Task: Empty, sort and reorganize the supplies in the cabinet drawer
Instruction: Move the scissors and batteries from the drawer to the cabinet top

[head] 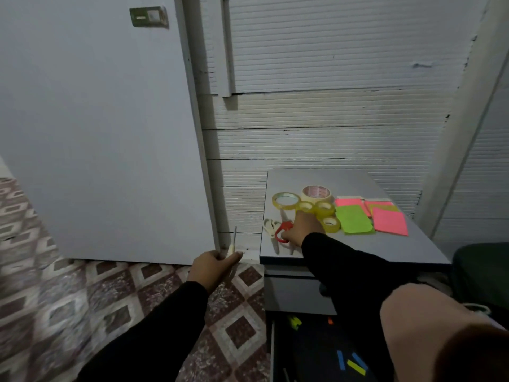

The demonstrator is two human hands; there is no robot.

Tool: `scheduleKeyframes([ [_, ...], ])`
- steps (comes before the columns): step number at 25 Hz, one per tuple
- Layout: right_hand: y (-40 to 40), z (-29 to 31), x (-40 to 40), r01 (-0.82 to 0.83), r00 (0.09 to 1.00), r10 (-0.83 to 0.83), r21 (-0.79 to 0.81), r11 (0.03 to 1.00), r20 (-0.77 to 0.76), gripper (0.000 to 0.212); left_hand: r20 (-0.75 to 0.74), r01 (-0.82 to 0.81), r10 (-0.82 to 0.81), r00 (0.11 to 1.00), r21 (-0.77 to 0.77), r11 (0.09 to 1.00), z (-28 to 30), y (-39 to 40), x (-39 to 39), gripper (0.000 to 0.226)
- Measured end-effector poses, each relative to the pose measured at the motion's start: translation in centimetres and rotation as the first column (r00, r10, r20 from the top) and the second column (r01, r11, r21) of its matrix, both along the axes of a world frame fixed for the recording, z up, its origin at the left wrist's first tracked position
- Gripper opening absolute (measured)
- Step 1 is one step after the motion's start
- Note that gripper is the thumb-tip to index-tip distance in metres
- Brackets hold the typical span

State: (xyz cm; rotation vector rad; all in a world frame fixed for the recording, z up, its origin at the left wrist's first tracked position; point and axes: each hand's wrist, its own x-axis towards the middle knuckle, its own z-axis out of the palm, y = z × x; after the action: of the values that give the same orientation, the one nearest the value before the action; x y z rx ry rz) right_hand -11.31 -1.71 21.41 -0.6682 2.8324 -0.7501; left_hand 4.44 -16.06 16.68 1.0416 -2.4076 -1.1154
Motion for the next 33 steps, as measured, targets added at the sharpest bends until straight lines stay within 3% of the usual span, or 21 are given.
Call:
scheduleKeyframes([
  [9,-1.2,-2.5,0.1,-0.03,0.994,0.04,0.101,0.994,-0.099,0.057,0.023,0.028,-0.027,0.999,-0.004,1.0,-0.9,-0.3,-1.0,0.043],
  [15,-0.6,-2.8,-0.1,-0.043,0.994,0.045,0.022,0.999,-0.104,0.056,0.048,0.06,-0.057,0.997,-0.047,0.997,0.0,0.7,-2.6,0.046],
  [21,3.2,-2.8,-1.2,-0.027,0.971,0.014,-0.051,0.998,-0.24,0.044,0.157,0.156,-0.124,0.98,-0.217,0.964,3.0,2.4,-6.8,0.055],
  [28,11.3,-4.9,-4.1,-0.078,0.936,0.05,-0.066,0.995,-0.349,0.035,0.31,0.218,-0.054,0.949,-0.524,0.823,4.3,6.1,-13.8,0.056],
  [33,14.5,-6.4,-4.8,-0.057,0.935,0.048,-0.016,0.998,-0.351,0.033,0.33,0.178,0.007,0.944,-0.527,0.831,3.1,7.0,-16.0,0.055],
])
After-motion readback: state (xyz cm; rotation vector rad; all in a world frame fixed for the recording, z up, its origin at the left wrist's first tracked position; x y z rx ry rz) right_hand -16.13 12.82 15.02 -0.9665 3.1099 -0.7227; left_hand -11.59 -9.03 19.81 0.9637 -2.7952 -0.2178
